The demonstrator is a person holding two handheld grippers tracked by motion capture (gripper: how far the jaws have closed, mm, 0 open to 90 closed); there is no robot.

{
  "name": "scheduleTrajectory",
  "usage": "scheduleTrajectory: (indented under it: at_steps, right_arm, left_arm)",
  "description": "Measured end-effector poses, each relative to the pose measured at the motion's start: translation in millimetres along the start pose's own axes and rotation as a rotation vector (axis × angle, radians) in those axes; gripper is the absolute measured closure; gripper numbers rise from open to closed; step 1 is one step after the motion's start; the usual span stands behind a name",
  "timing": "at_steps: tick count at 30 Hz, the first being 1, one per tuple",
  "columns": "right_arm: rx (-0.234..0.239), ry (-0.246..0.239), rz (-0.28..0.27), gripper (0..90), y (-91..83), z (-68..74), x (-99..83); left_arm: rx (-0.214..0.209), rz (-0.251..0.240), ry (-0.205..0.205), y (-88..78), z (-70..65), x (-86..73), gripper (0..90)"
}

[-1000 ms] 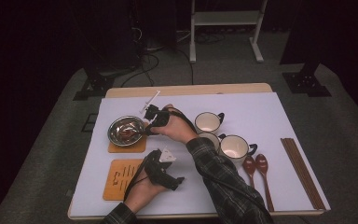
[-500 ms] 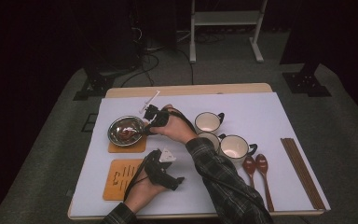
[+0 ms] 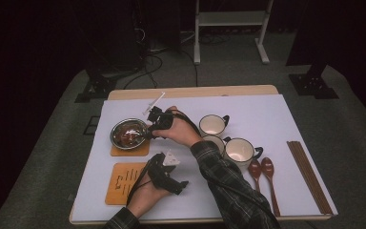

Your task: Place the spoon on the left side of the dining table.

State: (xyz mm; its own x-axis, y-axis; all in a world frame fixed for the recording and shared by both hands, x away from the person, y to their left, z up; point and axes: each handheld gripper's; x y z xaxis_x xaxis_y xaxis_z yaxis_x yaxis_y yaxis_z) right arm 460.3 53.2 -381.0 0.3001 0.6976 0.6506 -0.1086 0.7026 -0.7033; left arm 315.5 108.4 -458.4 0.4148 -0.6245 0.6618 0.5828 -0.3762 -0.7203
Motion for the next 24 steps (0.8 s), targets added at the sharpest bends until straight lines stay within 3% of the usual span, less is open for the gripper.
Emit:
scheduleTrajectory:
  at_steps: [10,24]
  right_arm:
    - [-0.020,-0.001,-0.041,46.0,-9.4,0.1,-3.2]
    - [-0.035,-0.022,-0.071,43.5,-32.5,8.1,-5.9]
  left_arm:
    - [0.000,0.003,0.003,-0.2,0.3,0.1,1.7]
    - [0.000,0.001,0.001,-0.1,0.2,0.0,1.8]
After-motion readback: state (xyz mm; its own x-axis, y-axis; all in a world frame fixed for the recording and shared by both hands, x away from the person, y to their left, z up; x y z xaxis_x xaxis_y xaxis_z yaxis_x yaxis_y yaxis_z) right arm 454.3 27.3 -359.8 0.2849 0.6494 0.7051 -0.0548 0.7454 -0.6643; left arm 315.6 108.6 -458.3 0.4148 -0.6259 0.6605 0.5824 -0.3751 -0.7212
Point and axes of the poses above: each handheld gripper's, and its own axes: y roughly forward along the jaws, x roughly out of its top, z roughly to its left, and after that the axes turned 14 degrees about x, right-handed
